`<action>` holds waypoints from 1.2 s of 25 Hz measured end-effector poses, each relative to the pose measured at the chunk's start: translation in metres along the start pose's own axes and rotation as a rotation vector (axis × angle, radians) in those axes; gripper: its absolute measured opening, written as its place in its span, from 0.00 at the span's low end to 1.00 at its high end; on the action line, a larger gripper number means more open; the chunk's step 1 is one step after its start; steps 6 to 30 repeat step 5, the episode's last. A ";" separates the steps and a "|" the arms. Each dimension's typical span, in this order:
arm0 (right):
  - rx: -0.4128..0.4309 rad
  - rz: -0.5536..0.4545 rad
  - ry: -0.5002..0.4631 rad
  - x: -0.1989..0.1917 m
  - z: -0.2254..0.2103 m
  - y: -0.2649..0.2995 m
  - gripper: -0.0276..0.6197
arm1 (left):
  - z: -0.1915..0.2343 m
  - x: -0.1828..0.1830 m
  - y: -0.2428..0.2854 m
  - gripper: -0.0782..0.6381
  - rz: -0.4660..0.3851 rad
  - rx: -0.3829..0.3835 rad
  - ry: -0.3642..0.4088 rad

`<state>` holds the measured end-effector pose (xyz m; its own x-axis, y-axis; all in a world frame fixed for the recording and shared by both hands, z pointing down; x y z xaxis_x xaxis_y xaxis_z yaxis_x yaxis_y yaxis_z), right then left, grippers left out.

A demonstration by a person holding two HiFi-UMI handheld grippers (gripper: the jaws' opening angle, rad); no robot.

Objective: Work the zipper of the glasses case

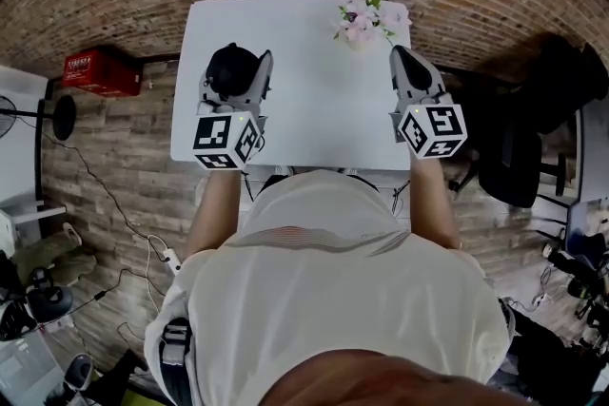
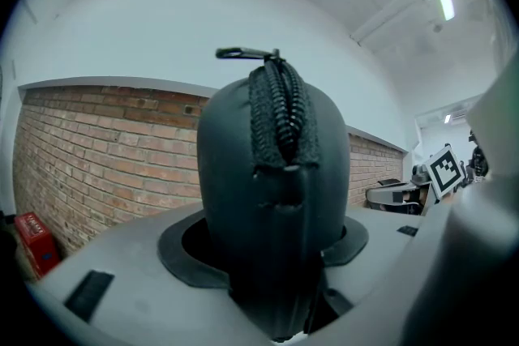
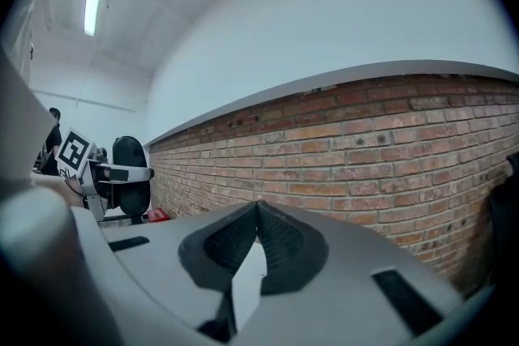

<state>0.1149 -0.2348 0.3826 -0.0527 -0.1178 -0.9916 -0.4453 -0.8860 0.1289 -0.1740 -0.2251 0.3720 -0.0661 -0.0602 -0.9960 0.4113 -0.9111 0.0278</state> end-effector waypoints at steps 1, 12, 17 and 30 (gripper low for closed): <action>0.003 0.001 0.001 0.000 0.000 0.000 0.12 | -0.001 0.000 0.001 0.48 0.001 -0.002 0.001; 0.012 0.006 0.006 -0.002 0.002 0.001 0.12 | -0.003 -0.001 0.003 0.48 0.010 -0.011 0.004; 0.012 0.006 0.006 -0.002 0.002 0.001 0.12 | -0.003 -0.001 0.003 0.48 0.010 -0.011 0.004; 0.012 0.006 0.006 -0.002 0.002 0.001 0.12 | -0.003 -0.001 0.003 0.48 0.010 -0.011 0.004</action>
Point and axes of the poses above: the fingertips, and each gripper's own axes: y forward along the fingers, z to its left, x out of its top, the point moved 4 cm from there along -y, backward along the fingers
